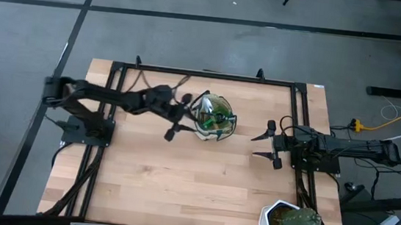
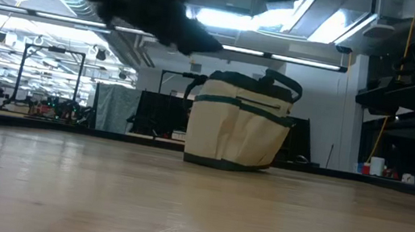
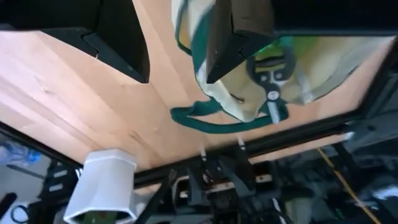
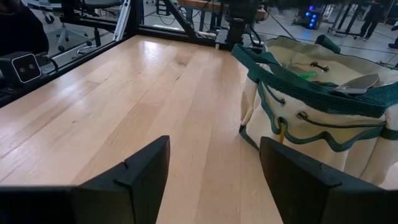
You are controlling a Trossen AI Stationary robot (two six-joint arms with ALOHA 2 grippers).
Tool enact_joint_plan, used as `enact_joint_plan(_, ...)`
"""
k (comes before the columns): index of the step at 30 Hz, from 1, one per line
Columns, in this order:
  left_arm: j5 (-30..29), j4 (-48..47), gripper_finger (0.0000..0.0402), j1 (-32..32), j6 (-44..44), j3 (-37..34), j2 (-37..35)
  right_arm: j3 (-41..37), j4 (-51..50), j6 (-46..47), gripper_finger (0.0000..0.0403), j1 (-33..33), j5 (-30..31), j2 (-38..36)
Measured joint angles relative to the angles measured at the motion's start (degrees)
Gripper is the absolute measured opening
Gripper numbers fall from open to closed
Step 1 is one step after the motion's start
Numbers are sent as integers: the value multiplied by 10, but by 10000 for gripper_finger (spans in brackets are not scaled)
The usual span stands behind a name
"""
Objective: Pick & Place Garden tools in Gardening bag
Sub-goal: Return to Home Position
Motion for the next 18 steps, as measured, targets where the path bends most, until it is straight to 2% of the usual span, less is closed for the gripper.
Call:
enact_joint_plan(8, -23, 29, 157, -4, -47, -159, -180, 0, 0, 0, 250, 0, 0, 0)
enact_joint_plan(14, -102, 87, 153, -37, -106, -285, -305, 0, 0, 0, 250, 0, 0, 0)
enact_joint_plan(18, -146, 97, 155, -72, -118, -338, -373, 0, 0, 0, 250, 0, 0, 0)
